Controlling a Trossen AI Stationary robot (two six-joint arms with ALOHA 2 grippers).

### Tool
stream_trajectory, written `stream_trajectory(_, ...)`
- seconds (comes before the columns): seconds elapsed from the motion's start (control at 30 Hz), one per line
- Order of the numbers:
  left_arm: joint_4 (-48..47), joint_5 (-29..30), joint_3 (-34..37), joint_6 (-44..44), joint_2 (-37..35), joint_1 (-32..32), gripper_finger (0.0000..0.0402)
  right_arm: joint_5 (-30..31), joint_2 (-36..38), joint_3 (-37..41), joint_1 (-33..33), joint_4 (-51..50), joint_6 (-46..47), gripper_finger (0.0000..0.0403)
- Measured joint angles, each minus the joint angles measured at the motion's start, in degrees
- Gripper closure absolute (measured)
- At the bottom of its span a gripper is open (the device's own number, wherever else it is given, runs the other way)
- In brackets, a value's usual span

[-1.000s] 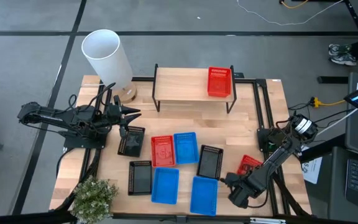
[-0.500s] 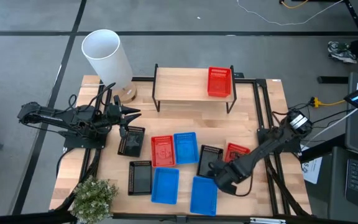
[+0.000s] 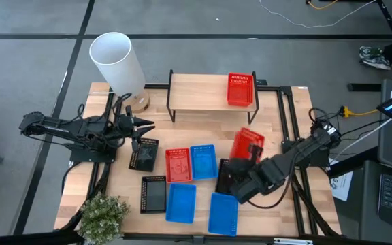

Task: Stack baskets on shelf by color
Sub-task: Stack the right red bin on top of the other red bin on the shelf

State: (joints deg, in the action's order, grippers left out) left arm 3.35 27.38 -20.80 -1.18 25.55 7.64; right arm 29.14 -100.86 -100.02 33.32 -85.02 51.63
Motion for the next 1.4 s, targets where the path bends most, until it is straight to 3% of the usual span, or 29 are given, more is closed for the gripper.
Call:
stream_trajectory(0.13, -0.95, 0.00, 0.00, 1.06, 0.02, 0.00, 0.0332, 10.36, 0.02, -5.83, -3.77, 3.13, -10.43, 0.0403)
stream_trajectory(0.23, -0.85, 0.00, 0.00, 1.13, -0.01, 0.00, 0.0332, 12.80, 0.03, -9.04, -8.56, 10.15, -24.40, 0.0403)
stream_trajectory(0.3, -0.79, 0.00, 0.00, 1.13, -0.01, 0.02, 0.0332, 11.17, 0.07, -10.02, -12.54, 17.61, -35.43, 0.0403)
stream_trajectory(0.47, -0.79, 0.00, 0.00, 1.15, -0.01, 0.02, 0.0332, -1.10, 0.02, -10.61, -24.15, 28.71, -55.87, 0.0403)
stream_trajectory(0.77, -1.29, 0.00, 0.00, 1.09, -0.01, 0.02, 0.0332, -4.33, 0.42, -12.71, -42.17, 6.38, -58.41, 0.0403)
stream_trajectory(0.97, -1.32, 0.00, 0.00, 1.09, -0.01, 0.02, 0.0332, -13.06, 0.42, -12.71, -50.31, 1.24, -65.55, 0.0403)
stream_trajectory(1.23, -1.31, 0.00, 0.00, 1.06, -0.01, 0.02, 0.0332, -19.72, 0.42, -11.15, -56.62, -1.67, -68.71, 0.0403)
stream_trajectory(1.4, -1.30, 0.00, 0.00, 1.07, -0.01, 0.01, 0.0332, -18.64, 0.37, -8.44, -58.05, -1.57, -68.70, 0.0403)
